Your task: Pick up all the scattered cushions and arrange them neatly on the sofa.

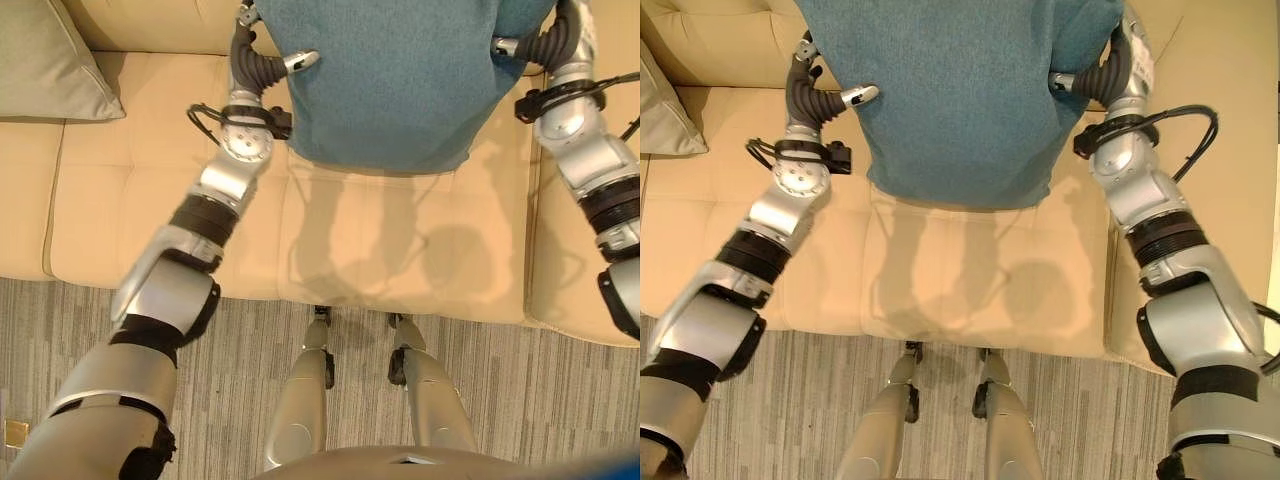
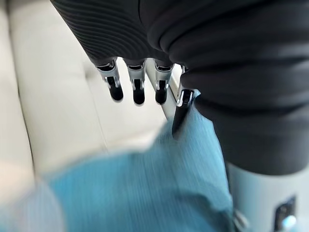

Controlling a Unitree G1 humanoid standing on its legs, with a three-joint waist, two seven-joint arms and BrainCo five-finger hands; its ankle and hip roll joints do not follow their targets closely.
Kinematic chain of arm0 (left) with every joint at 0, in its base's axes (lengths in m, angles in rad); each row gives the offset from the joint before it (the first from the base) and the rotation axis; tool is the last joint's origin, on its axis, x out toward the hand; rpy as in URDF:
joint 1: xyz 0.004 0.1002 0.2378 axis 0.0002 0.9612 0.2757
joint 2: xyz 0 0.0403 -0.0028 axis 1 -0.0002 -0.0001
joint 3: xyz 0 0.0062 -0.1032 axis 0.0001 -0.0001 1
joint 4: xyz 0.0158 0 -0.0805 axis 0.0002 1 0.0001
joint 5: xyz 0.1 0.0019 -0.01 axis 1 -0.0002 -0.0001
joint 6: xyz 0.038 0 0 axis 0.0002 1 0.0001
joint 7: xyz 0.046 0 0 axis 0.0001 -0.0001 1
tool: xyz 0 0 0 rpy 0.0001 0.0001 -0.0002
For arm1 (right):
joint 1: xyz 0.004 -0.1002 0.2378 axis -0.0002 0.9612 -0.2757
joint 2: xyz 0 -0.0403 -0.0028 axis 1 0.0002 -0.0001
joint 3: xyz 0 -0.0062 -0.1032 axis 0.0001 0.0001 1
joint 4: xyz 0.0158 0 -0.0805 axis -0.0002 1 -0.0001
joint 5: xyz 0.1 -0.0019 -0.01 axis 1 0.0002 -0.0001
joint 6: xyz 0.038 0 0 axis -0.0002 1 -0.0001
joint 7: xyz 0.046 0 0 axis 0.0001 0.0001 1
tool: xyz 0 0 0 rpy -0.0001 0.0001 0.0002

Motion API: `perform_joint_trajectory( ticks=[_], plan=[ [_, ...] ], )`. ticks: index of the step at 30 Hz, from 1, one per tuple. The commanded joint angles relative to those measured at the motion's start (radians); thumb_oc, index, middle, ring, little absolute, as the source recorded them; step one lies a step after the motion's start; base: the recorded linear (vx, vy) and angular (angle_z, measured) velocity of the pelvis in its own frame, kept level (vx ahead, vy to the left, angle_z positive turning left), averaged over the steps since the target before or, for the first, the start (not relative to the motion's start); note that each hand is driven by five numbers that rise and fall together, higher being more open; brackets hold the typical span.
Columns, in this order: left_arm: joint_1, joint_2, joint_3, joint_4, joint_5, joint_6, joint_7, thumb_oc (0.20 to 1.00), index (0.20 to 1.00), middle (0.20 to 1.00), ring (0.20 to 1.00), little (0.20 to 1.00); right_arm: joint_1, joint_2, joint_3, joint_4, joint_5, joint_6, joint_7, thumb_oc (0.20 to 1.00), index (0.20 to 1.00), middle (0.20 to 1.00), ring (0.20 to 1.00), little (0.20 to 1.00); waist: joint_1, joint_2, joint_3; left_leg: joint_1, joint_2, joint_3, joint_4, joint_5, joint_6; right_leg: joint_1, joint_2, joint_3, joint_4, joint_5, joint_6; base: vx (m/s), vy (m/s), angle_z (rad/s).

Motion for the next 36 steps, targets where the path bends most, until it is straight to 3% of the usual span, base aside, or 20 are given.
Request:
perform_joint_trajectory(
  ticks=[1,4,7,8,10,12,13,15,19,20,25,29,34,35,36],
  plan=[
    [-0.102,0.090,-0.015,0.103,-0.058,-0.060,-0.028,1.000,1.000,1.000,1.000,1.000,-0.072,-0.037,0.049,0.075,-0.010,-0.007,0.020,1.000,1.000,1.000,1.000,1.000,0.008,-0.038,-0.075,0.002,-0.054,0.041,-0.003,-0.050,-0.047,0.014,-0.016,0.057,0.008,-0.068,0.127,0.00,0.000,0.00],
    [-0.078,0.152,-0.005,0.134,-0.062,-0.051,-0.045,1.000,1.000,1.000,1.000,1.000,-0.054,-0.095,0.059,0.136,-0.005,0.014,0.037,1.000,1.000,1.000,1.000,1.000,0.007,-0.035,-0.086,0.017,-0.054,0.045,-0.003,-0.052,-0.046,0.031,-0.016,0.056,0.006,-0.068,0.128,0.00,0.000,0.00],
    [-0.014,0.231,0.008,0.084,-0.020,-0.046,-0.060,1.000,1.000,1.000,1.000,1.000,0.031,-0.142,-0.007,0.126,0.037,0.020,0.048,1.000,1.000,1.000,1.000,1.000,0.002,-0.038,-0.102,0.040,-0.051,0.045,-0.003,-0.059,-0.046,0.053,-0.016,0.054,0.006,-0.073,0.127,0.04,-0.003,0.02],
    [0.020,0.253,0.016,0.048,0.003,-0.046,-0.063,1.000,1.000,1.000,1.000,1.000,0.067,-0.155,-0.033,0.110,0.044,0.017,0.051,1.000,1.000,1.000,1.000,1.000,0.001,-0.040,-0.107,0.046,-0.050,0.045,-0.003,-0.061,-0.046,0.060,-0.017,0.053,0.006,-0.076,0.127,0.06,0.004,0.02],
    [0.241,0.286,0.127,-0.154,0.040,-0.061,-0.084,1.000,1.000,1.000,1.000,1.000,0.296,-0.184,-0.182,0.003,0.047,0.004,0.069,1.000,1.000,1.000,1.000,1.000,-0.010,-0.052,-0.129,0.093,-0.046,0.051,-0.003,-0.081,-0.042,0.106,-0.018,0.054,0.006,-0.088,0.125,0.07,0.001,0.03],
    [0.407,0.252,0.211,-0.289,0.005,-0.080,-0.106,1.000,1.000,1.000,1.000,1.000,0.436,-0.169,-0.265,-0.097,0.022,-0.002,0.080,1.000,1.000,1.000,1.000,1.000,-0.014,-0.058,-0.135,0.127,-0.044,0.055,-0.003,-0.092,-0.039,0.139,-0.019,0.054,0.006,-0.096,0.124,0.07,0.002,0.08],
    [0.573,0.214,0.284,-0.399,-0.012,-0.084,-0.144,1.000,1.000,1.000,1.000,1.000,0.607,-0.123,-0.377,-0.201,0.006,-0.006,0.097,1.000,1.000,1.000,1.000,1.000,-0.021,-0.065,-0.144,0.164,-0.039,0.058,-0.003,-0.099,-0.035,0.177,-0.019,0.057,0.006,-0.104,0.121,0.10,0.004,-0.09],
    [0.774,0.137,0.356,-0.515,0.016,-0.074,-0.181,1.000,1.000,1.000,1.000,1.000,0.822,-0.053,-0.485,-0.317,-0.059,-0.014,0.134,1.000,1.000,1.000,1.000,1.000,-0.028,-0.072,-0.160,0.221,-0.037,0.062,-0.003,-0.113,-0.029,0.233,-0.017,0.056,0.006,-0.119,0.119,0.14,-0.006,-0.17],
    [1.024,0.044,0.434,-0.573,0.098,-0.039,-0.239,1.000,1.000,1.000,1.000,1.000,1.079,0.066,-0.590,-0.388,-0.109,-0.022,0.195,1.000,1.000,1.000,1.000,1.000,-0.037,-0.070,-0.180,0.303,-0.033,0.072,-0.003,-0.134,-0.020,0.312,-0.014,0.059,0.006,-0.139,0.116,0.10,0.012,-0.08],
    [1.107,0.009,0.449,-0.537,0.132,-0.021,-0.260,1.000,1.000,1.000,1.000,1.000,1.143,0.124,-0.602,-0.369,-0.114,-0.026,0.218,1.000,1.000,1.000,1.000,1.000,-0.039,-0.067,-0.188,0.337,-0.033,0.076,-0.003,-0.142,-0.015,0.345,-0.013,0.061,0.006,-0.146,0.114,0.06,0.023,-0.21],
    [1.257,-0.093,0.463,-0.380,0.243,0.034,-0.309,1.000,1.000,1.000,1.000,1.000,1.237,0.208,-0.565,-0.252,-0.195,-0.027,0.261,1.000,1.000,1.000,1.000,1.000,-0.040,-0.061,-0.203,0.408,-0.029,0.089,-0.003,-0.158,-0.005,0.417,-0.007,0.065,0.006,-0.161,0.110,-0.01,0.014,-0.11],
    [1.306,-0.183,0.406,-0.119,0.336,0.069,-0.336,1.000,1.000,1.000,1.000,1.000,1.263,0.288,-0.480,-0.041,-0.239,-0.025,0.290,1.000,1.000,1.000,1.000,1.000,-0.038,-0.056,-0.214,0.464,-0.024,0.097,-0.003,-0.168,0.001,0.472,0.001,0.073,0.006,-0.176,0.105,-0.04,-0.004,-0.05],
    [1.297,-0.238,0.342,0.119,0.411,0.089,-0.328,1.000,1.000,1.000,1.000,1.000,1.291,0.370,-0.440,0.097,-0.214,-0.026,0.293,1.000,1.000,1.000,1.000,1.000,-0.044,-0.054,-0.203,0.495,-0.007,0.103,-0.001,-0.163,-0.004,0.500,0.016,0.087,0.006,-0.195,0.096,-0.09,-0.037,-0.02],
    [1.286,-0.243,0.322,0.158,0.435,0.090,-0.326,1.000,1.000,1.000,1.000,1.000,1.291,0.389,-0.437,0.134,-0.199,-0.026,0.291,1.000,1.000,1.000,1.000,1.000,-0.044,-0.055,-0.196,0.494,-0.004,0.105,0.016,-0.164,-0.006,0.503,0.018,0.091,0.006,-0.197,0.094,-0.24,-0.039,0.04],
    [1.267,-0.256,0.306,0.206,0.446,0.095,-0.311,1.000,1.000,1.000,1.000,1.000,1.280,0.414,-0.429,0.180,-0.174,-0.024,0.280,1.000,1.000,1.000,1.000,1.000,-0.044,-0.065,-0.172,0.439,0.001,0.103,0.127,-0.185,-0.011,0.502,0.010,0.089,0.006,-0.196,0.088,-0.20,-0.028,0.06]
  ],
)
